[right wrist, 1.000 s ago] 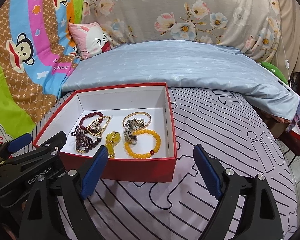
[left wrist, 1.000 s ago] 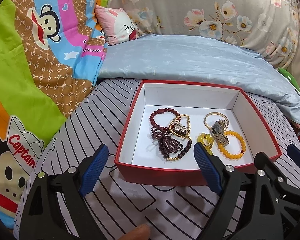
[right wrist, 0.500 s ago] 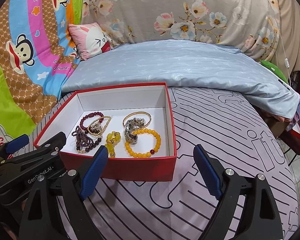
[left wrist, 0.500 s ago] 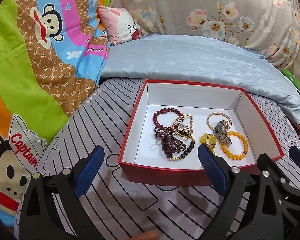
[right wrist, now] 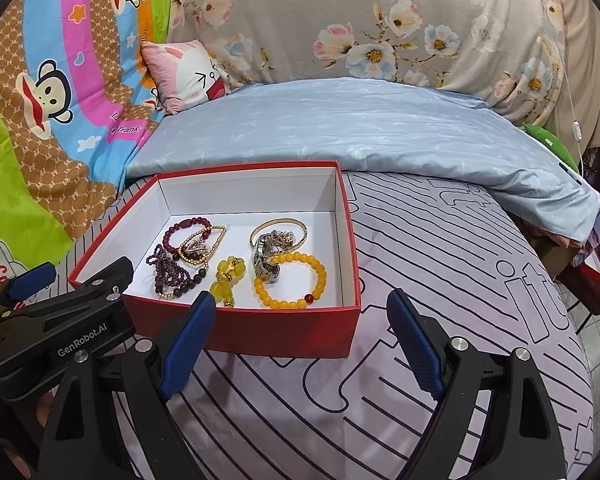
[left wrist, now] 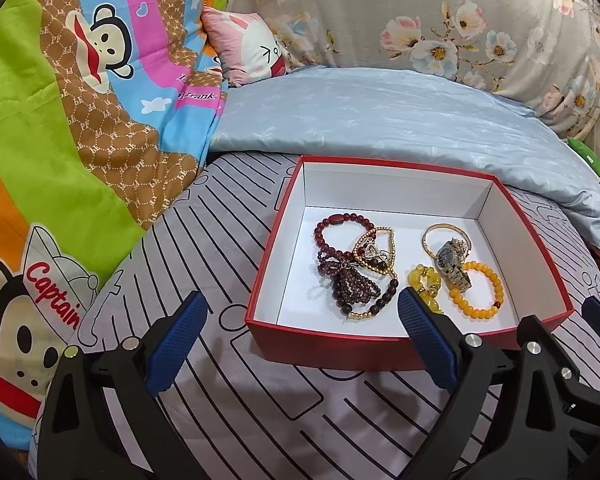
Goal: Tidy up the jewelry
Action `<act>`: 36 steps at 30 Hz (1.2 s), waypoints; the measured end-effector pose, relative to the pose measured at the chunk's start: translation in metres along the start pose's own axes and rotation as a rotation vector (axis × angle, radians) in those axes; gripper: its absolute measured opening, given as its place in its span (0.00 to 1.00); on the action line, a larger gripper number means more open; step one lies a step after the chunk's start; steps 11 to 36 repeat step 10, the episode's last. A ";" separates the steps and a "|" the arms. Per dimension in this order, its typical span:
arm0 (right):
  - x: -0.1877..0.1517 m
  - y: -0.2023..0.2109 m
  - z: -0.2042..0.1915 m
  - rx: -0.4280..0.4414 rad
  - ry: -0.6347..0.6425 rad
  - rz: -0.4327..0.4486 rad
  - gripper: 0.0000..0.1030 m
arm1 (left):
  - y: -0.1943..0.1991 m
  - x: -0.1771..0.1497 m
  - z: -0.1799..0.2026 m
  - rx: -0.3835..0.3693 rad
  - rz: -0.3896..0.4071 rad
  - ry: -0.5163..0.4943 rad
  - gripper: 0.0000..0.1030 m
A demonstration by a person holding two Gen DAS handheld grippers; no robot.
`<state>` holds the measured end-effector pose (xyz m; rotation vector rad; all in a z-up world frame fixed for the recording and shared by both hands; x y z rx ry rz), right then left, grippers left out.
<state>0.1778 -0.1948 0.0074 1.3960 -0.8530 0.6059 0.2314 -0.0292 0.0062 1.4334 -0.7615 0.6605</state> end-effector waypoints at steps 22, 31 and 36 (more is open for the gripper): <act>0.000 0.000 0.000 0.000 -0.001 0.000 0.81 | -0.002 0.000 0.001 -0.010 -0.001 -0.003 0.89; 0.000 0.000 0.000 0.000 -0.001 0.000 0.81 | -0.002 0.000 0.001 -0.010 -0.001 -0.003 0.89; 0.000 0.000 0.000 0.000 -0.001 0.000 0.81 | -0.002 0.000 0.001 -0.010 -0.001 -0.003 0.89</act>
Point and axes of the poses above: each gripper's, at about its wrist camera, not at the fingertips, and y roughly against the way its jaws point, z to its right, x to its top, the point moved 6 cm from there along -y, roughly the way its jaws point, and after that the axes turned 3 degrees about z, right-handed, at the moved point
